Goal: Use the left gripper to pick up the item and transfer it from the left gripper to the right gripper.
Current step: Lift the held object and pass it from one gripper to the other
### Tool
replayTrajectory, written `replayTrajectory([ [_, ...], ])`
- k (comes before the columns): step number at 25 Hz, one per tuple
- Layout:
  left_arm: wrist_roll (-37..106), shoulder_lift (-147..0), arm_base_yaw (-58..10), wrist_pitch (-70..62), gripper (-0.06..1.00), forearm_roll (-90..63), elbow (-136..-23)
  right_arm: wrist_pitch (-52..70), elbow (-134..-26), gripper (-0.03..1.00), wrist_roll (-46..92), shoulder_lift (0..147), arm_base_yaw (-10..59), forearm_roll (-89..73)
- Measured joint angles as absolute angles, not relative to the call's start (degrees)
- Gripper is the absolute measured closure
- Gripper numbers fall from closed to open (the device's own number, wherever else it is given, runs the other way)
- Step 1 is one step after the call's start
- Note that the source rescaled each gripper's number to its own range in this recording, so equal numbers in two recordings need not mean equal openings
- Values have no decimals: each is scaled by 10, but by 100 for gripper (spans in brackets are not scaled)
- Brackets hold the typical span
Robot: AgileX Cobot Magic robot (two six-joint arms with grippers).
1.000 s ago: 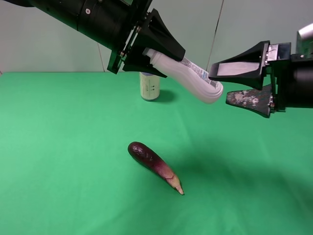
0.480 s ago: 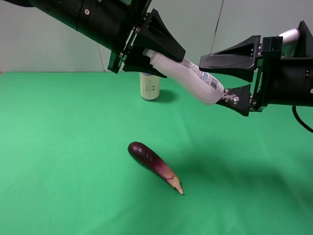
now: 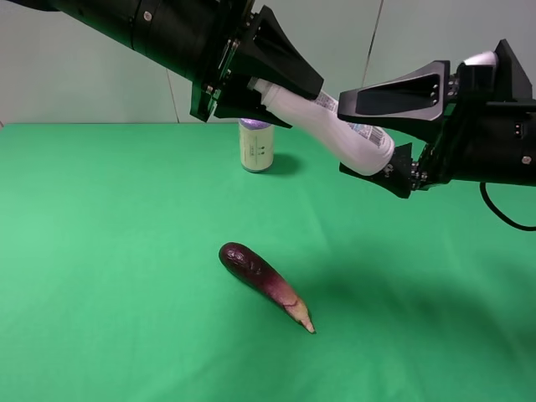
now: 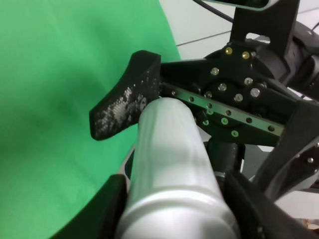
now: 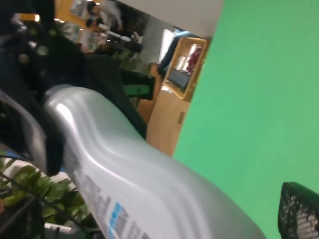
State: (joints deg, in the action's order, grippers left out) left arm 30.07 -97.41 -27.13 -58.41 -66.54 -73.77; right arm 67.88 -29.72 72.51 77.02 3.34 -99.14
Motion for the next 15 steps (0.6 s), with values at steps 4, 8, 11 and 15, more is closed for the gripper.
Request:
replayTrajectory([
  [4,302,-974,-271,-584,94,-668,-738,684,-297,-3,734,771,33,-994],
  [8,312,-974,-271,-584,94,-681,-738,684,-297,-3,740,772,33,-994],
  [11,321,-974,-271,-584,94,-691,-738,684,-297,-3,740,772,33,-994],
  [15,324,-974,-271,-591,94,-693,-738,685,-297,-2,745,772,33,-994],
])
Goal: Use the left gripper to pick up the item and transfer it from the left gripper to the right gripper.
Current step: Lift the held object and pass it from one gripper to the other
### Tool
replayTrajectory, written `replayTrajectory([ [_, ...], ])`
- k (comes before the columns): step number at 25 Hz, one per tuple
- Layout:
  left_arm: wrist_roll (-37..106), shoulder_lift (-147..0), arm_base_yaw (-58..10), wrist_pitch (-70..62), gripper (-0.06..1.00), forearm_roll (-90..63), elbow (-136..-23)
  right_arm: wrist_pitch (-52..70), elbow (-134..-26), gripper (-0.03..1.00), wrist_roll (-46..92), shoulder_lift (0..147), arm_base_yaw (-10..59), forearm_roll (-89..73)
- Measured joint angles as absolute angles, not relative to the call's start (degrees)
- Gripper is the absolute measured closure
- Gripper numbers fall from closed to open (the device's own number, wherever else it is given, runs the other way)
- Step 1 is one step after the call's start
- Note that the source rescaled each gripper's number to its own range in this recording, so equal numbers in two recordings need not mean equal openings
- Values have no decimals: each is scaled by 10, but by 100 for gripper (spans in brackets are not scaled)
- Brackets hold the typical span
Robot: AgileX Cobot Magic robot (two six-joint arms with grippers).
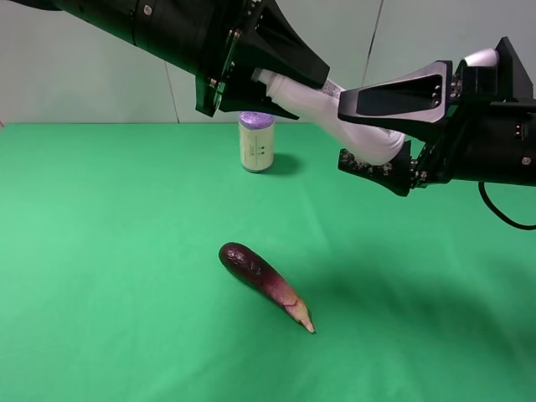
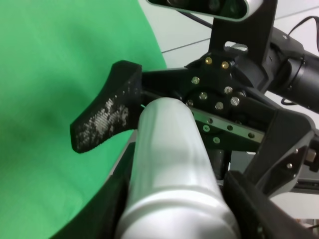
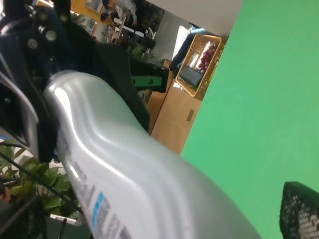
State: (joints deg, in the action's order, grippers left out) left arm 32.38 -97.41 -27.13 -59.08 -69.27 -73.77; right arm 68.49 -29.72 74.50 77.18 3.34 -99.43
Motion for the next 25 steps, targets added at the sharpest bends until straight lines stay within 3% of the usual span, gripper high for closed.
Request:
replayTrajectory([
  [7,324,-974,-271,-602,94,-693,-738,685,-297,15,751,772,33,-994],
  [11,324,-974,-271,-602,94,-692,-738,690,-297,40,751,772,33,-996],
  [13,324,-974,-271,-601,94,-690,-737,697,-297,58,753,772,33,-998],
  [14,325,-974,-271,-601,94,-691,-737,702,-297,62,754,772,33,-998],
  [25,325,-974,-271,-601,94,-692,-737,703,-297,62,756,772,33,-998],
])
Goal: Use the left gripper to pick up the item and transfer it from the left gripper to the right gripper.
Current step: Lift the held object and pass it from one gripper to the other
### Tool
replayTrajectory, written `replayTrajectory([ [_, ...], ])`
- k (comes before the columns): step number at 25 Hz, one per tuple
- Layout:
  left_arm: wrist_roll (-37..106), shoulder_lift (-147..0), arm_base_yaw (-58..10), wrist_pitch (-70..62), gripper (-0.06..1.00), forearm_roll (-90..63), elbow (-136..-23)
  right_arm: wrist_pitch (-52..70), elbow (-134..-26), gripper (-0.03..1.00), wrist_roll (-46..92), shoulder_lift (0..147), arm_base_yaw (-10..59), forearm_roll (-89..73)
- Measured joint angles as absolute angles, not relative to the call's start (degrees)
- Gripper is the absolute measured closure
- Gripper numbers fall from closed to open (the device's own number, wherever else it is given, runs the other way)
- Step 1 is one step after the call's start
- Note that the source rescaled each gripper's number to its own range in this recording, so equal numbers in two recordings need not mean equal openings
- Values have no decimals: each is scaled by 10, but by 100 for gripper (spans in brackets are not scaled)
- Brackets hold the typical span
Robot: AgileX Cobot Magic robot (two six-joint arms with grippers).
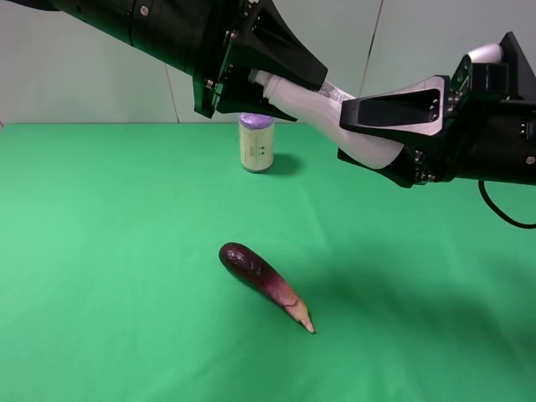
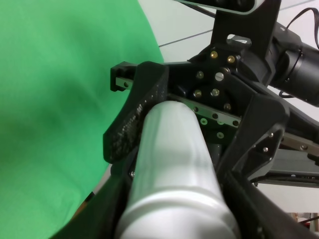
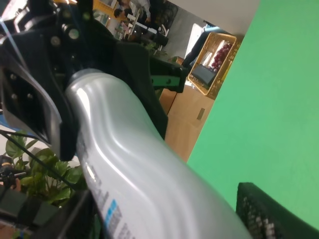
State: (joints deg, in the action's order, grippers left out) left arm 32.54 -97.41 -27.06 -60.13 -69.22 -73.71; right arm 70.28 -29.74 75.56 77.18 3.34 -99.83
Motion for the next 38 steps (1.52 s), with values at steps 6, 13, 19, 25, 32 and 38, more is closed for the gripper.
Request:
replayTrajectory([
  [6,325,-974,-271,-601,94,-691,-736,703,-297,62,756,772,33,-998],
  [13,336,-974,-271,-592,94,-696,-732,702,-297,62,756,772,33,-998],
  [19,344,-974,-271,-586,94,-714,-704,693,-297,62,756,772,33,-986],
  [25,344,-974,-271,-583,94,-720,-702,692,-297,62,756,772,33,-986],
  [32,345,-974,-271,-555,79,-716,-702,697,-297,80,756,772,33,-992],
  [38,328,-974,-271,-528,25,-720,-699,688,-298,95,756,774,35,-993],
])
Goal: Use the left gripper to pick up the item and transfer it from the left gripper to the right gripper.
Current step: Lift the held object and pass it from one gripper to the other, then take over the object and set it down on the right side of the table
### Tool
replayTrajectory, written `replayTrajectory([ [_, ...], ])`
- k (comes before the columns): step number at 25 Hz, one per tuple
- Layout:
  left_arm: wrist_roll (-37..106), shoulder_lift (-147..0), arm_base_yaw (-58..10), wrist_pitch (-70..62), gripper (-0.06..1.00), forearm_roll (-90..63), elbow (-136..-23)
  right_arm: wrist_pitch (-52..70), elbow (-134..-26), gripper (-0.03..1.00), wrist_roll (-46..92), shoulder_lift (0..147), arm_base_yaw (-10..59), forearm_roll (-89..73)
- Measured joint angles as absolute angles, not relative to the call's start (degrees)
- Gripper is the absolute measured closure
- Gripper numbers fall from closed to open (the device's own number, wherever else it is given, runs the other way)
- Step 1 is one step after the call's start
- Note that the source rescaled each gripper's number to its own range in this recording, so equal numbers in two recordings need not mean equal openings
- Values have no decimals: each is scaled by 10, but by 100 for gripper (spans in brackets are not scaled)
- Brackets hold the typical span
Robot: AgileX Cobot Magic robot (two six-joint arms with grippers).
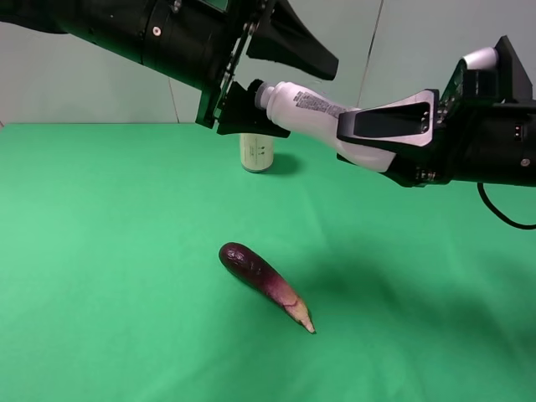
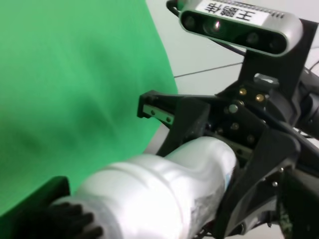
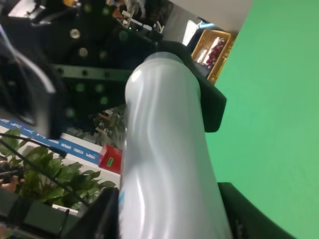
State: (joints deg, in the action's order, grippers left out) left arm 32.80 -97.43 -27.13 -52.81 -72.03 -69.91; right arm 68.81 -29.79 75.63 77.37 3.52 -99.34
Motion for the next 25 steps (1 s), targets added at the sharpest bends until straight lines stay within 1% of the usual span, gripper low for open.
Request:
replayTrajectory([
  [3,328,-974,-271,-526,21,-721,-699,686,-298,95,756,775,35,-993],
  [5,328,-974,-271,-525,20,-722,-699,685,-298,95,756,775,35,-993],
  [20,328,-974,-266,-522,19,-712,-699,685,-298,95,756,776,35,-993],
  [25,328,-974,-242,-539,19,-707,-699,684,-298,95,756,776,35,-993],
])
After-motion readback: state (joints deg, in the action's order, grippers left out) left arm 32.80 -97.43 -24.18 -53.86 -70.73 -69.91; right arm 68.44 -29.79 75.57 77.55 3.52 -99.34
